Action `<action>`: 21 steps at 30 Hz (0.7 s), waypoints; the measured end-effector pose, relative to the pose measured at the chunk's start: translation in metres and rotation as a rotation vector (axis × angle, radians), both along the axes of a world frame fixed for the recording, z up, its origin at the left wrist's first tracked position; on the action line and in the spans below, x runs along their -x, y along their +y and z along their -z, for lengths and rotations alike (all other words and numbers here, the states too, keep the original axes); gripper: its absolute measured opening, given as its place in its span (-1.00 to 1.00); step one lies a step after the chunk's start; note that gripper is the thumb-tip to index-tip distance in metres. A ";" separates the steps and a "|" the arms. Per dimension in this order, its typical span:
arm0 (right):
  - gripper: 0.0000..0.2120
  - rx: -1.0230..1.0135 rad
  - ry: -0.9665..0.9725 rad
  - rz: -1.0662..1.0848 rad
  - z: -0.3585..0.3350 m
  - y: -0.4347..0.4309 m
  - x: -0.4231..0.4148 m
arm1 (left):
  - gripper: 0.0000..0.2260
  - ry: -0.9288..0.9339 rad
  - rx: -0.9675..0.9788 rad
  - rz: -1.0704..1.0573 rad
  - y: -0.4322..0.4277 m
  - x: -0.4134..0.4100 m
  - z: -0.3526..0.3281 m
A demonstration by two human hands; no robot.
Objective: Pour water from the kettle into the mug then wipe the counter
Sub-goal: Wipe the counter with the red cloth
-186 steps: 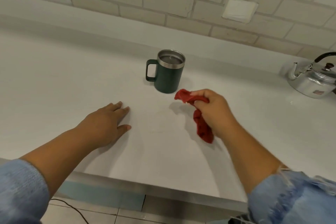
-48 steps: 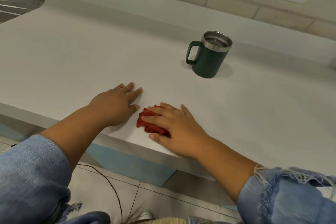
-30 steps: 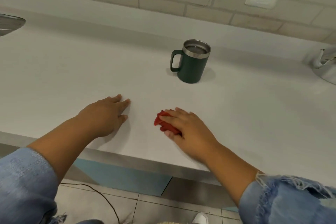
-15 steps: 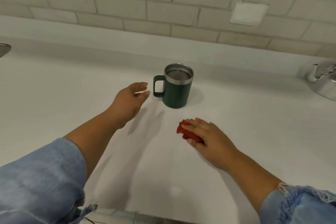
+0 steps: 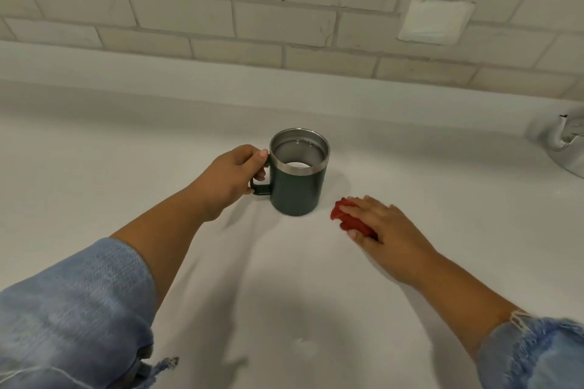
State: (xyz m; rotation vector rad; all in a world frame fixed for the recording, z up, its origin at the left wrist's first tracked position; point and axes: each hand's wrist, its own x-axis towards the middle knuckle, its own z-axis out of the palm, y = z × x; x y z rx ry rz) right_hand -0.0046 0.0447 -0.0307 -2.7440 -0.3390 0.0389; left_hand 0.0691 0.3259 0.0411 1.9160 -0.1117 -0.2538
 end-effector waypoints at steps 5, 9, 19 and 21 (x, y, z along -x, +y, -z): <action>-0.57 0.100 -0.080 0.345 0.000 0.005 -0.034 | -0.69 -0.013 -0.052 0.036 -0.002 -0.001 0.003; -0.62 -0.098 -0.087 0.071 0.003 0.038 -0.035 | -0.69 -0.081 -0.086 0.036 0.003 0.001 0.005; -0.61 0.022 -0.111 0.157 -0.001 0.048 -0.086 | -0.72 -0.124 0.079 -0.022 0.038 -0.026 0.000; -0.61 -0.021 -0.139 0.025 -0.003 0.076 -0.076 | -0.73 -0.146 0.079 -0.031 0.043 -0.032 0.000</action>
